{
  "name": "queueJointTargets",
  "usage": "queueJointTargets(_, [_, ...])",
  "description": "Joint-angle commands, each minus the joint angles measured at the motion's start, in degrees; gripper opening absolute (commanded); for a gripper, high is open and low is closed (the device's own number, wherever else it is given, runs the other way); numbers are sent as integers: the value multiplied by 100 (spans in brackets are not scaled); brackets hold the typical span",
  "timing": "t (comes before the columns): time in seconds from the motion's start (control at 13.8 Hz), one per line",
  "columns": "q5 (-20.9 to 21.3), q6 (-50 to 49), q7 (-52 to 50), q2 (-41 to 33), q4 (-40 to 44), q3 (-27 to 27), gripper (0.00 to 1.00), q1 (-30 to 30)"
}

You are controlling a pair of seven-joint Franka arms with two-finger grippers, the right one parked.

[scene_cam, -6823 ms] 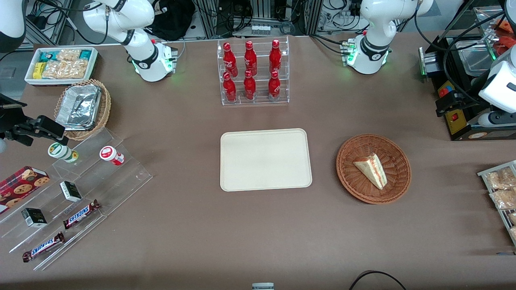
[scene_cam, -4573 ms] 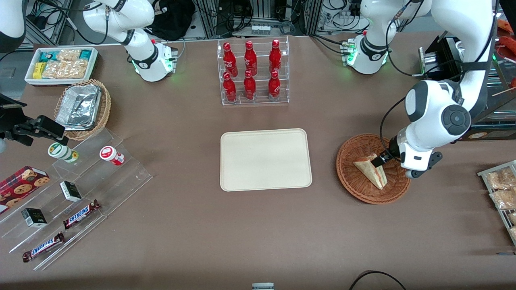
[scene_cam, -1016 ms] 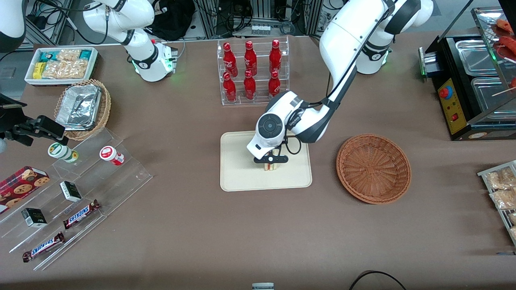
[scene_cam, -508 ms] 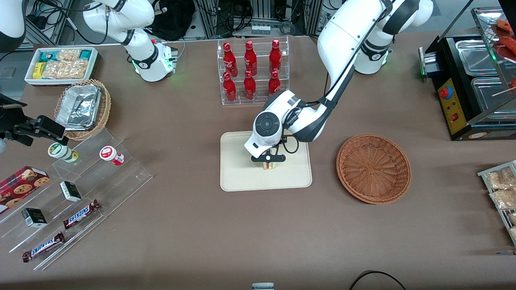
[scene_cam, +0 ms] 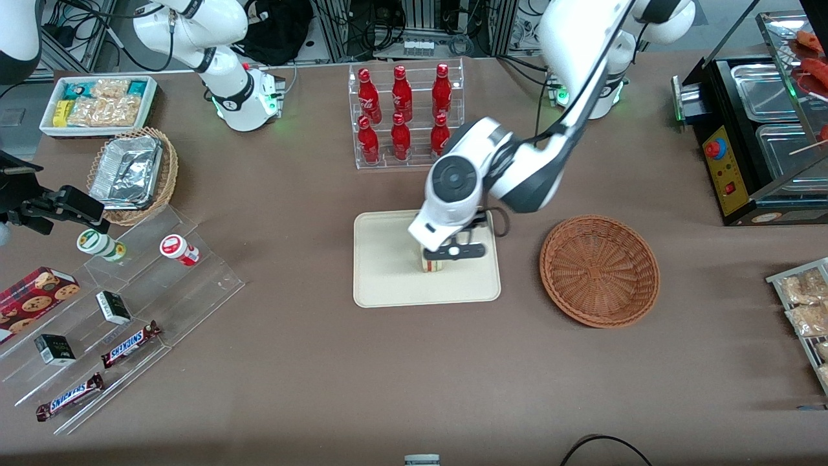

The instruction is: Place sandwich from basket to tray

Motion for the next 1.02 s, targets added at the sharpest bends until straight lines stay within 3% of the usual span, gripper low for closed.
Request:
queueJointTargets(0.0, [37, -644, -10, -803, -258, 554, 100, -35])
queueJointTargets(0.44, [37, -1576, 1630, -2175, -706, 2022, 100, -35])
queueJointTargets(0.94, [28, -2219, 3320, -2599, -663, 3315, 100, -35])
